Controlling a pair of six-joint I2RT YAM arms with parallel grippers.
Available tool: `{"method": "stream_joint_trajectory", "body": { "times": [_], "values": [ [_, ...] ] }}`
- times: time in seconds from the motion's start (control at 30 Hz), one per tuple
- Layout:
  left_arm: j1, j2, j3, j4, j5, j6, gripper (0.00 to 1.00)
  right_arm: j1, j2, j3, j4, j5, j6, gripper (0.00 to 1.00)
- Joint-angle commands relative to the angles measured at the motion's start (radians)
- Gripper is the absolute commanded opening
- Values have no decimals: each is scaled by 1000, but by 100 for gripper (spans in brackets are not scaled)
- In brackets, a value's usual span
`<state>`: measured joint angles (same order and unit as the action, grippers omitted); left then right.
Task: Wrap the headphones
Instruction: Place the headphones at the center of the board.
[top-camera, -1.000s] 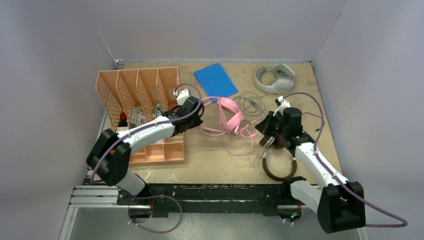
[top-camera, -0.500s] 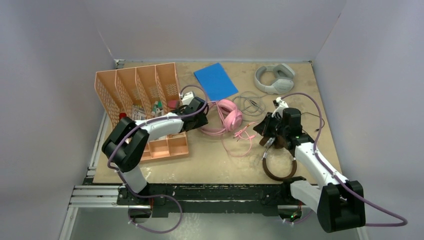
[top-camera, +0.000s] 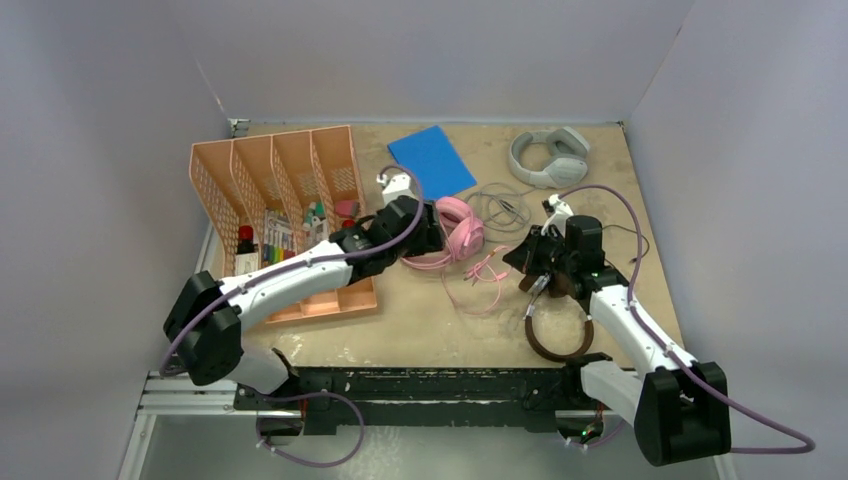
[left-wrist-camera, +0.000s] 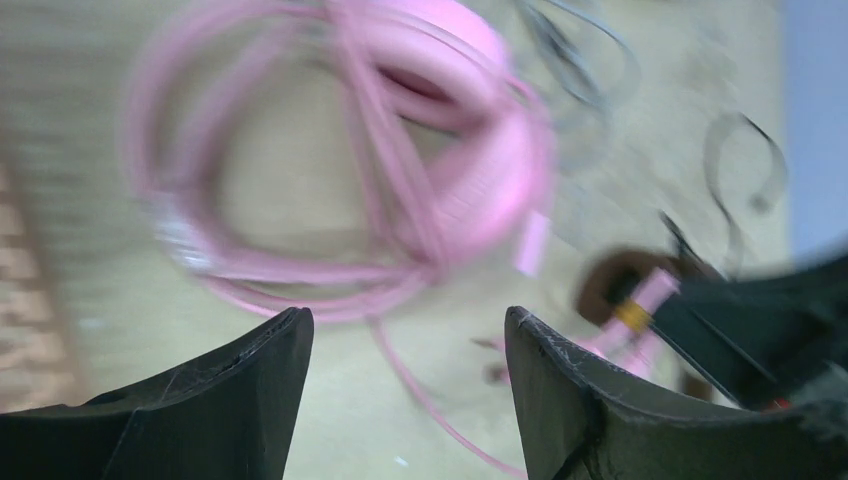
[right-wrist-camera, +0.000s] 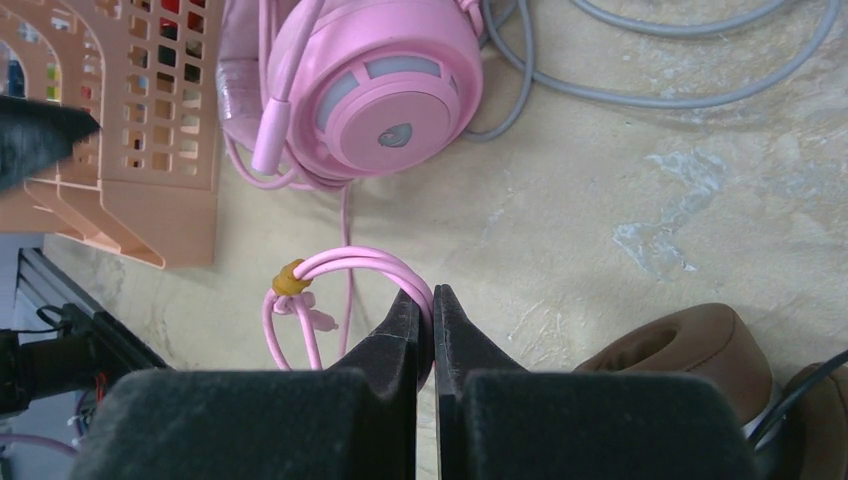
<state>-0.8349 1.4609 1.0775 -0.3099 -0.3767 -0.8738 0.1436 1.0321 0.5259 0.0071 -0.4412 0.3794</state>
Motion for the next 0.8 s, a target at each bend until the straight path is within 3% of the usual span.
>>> {"method": "stream_joint_trajectory", "body": {
  "times": [0.0, 0.23, 0.4, 0.53, 0.77],
  "values": [
    [-77, 28, 24, 168, 212, -38, 69, -1, -13, 39, 56, -71, -10, 0],
    [-111, 156, 59, 256, 315, -49, 69, -1, -17, 39, 66, -129, -11, 0],
    [-137, 197, 58, 270, 335, -57, 63, -1, -38, 37, 67, -133, -11, 0],
    [-141, 196, 53, 266, 338, -55, 52, 0, -38, 43, 73, -141, -2, 0],
    [-142, 131, -70, 401, 414, -68, 54, -1, -18, 57, 57, -136, -7, 0]
  ]
}}
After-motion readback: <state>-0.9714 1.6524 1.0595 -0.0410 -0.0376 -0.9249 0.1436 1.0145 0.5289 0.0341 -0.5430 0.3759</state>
